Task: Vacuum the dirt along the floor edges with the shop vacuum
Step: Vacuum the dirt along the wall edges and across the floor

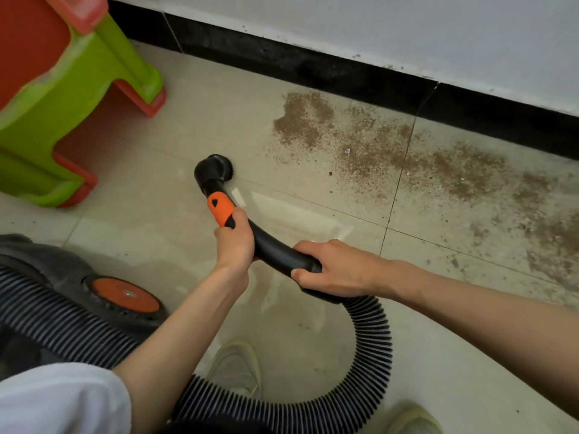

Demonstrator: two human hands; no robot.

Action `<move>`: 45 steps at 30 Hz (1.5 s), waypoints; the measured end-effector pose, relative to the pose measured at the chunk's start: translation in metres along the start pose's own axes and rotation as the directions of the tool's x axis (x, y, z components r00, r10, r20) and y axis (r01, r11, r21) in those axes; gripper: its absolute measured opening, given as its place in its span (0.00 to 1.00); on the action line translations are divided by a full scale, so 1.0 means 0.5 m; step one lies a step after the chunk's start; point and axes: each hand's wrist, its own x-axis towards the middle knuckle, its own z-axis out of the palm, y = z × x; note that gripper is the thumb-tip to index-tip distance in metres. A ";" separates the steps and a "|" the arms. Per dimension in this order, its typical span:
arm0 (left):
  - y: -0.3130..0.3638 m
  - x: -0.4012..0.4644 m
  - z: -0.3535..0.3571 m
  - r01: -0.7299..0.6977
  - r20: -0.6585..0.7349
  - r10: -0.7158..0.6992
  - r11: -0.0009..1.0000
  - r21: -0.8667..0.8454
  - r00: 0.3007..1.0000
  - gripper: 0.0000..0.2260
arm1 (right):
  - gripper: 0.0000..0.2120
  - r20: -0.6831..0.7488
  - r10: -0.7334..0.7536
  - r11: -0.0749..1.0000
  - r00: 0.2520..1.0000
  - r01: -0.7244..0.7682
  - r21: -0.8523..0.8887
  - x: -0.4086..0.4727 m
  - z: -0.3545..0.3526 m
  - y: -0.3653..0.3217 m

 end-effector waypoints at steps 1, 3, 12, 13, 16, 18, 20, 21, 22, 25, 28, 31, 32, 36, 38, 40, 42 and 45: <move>0.001 -0.002 0.002 -0.002 0.014 0.002 1.000 0.004 1.000 0.22 | 0.12 -0.012 0.009 1.000 1.000 -0.009 -0.016 -0.003 0.002 -0.001; 0.007 -0.004 0.014 -0.013 0.059 0.011 1.000 0.028 0.998 0.23 | 0.11 -0.056 0.032 0.999 0.998 -0.034 -0.028 -0.012 0.011 0.000; 0.022 -0.011 0.082 -0.002 0.204 -0.012 0.998 0.067 0.979 0.22 | 0.12 -0.206 0.117 0.993 0.971 -0.119 0.001 -0.054 0.001 0.019; 0.016 -0.012 0.084 0.001 0.206 -0.016 0.997 0.071 0.978 0.22 | 0.12 -0.205 0.120 0.992 0.971 -0.123 0.000 -0.058 0.003 0.020; 0.021 -0.004 0.094 -0.013 0.216 -0.004 0.997 0.078 0.976 0.23 | 0.11 -0.211 0.125 0.991 0.969 -0.131 -0.010 -0.054 -0.007 0.023; 0.038 0.011 0.106 -0.024 0.216 0.005 0.996 0.085 0.976 0.24 | 0.11 -0.223 0.125 0.991 0.967 -0.133 -0.021 -0.037 -0.023 0.028; 0.057 0.027 0.120 -0.032 0.218 0.011 0.995 0.094 0.976 0.24 | 0.11 -0.239 0.124 0.990 0.963 -0.137 -0.041 -0.015 -0.039 0.034; 0.067 0.035 0.129 -0.037 0.222 0.015 0.994 0.098 0.975 0.24 | 0.11 -0.247 0.125 0.989 0.961 -0.141 -0.048 -0.004 -0.047 0.038; 0.077 0.045 0.138 -0.041 0.224 0.018 0.994 0.099 0.974 0.24 | 0.12 -0.256 0.128 0.988 0.958 -0.145 -0.051 0.007 -0.056 0.042; 0.111 0.076 0.165 -0.049 0.231 0.025 0.994 0.098 0.973 0.23 | 0.13 -0.287 0.126 0.988 0.949 -0.147 -0.053 0.040 -0.082 0.052; 0.143 0.099 0.192 -0.063 0.255 0.032 0.991 0.114 0.967 0.22 | 0.14 -0.324 0.133 0.987 0.937 -0.155 -0.045 0.068 -0.108 0.065; 0.177 0.113 0.225 -0.064 0.286 0.030 0.992 0.111 0.958 0.20 | 0.15 -0.340 0.135 0.988 0.931 -0.153 -0.028 0.093 -0.146 0.081; 0.190 0.117 0.235 -0.068 0.290 0.034 0.992 0.107 0.956 0.20 | 0.15 -0.344 0.134 0.990 0.929 -0.144 -0.004 0.101 -0.160 0.087; 0.221 0.134 0.266 -0.095 0.280 0.054 0.986 0.137 0.959 0.22 | 0.12 -0.366 0.144 0.989 0.919 -0.117 0.095 0.125 -0.188 0.104; 0.216 0.141 0.272 -0.094 0.276 0.050 0.984 0.151 0.960 0.22 | 0.12 -0.372 0.145 0.988 0.917 -0.115 0.101 0.125 -0.180 0.109; 0.203 0.140 0.279 -0.109 0.282 0.059 0.980 0.166 0.958 0.22 | 0.12 -0.379 0.154 0.986 0.912 -0.119 0.114 0.116 -0.166 0.117; 0.192 0.132 0.290 -0.144 0.296 0.084 0.972 0.188 0.952 0.21 | 0.11 -0.394 0.173 0.981 0.903 -0.121 0.153 0.101 -0.154 0.128; 0.178 0.117 0.310 -0.177 0.327 0.102 0.962 0.206 0.940 0.18 | 0.11 -0.428 0.205 0.970 0.880 -0.126 0.206 0.076 -0.139 0.140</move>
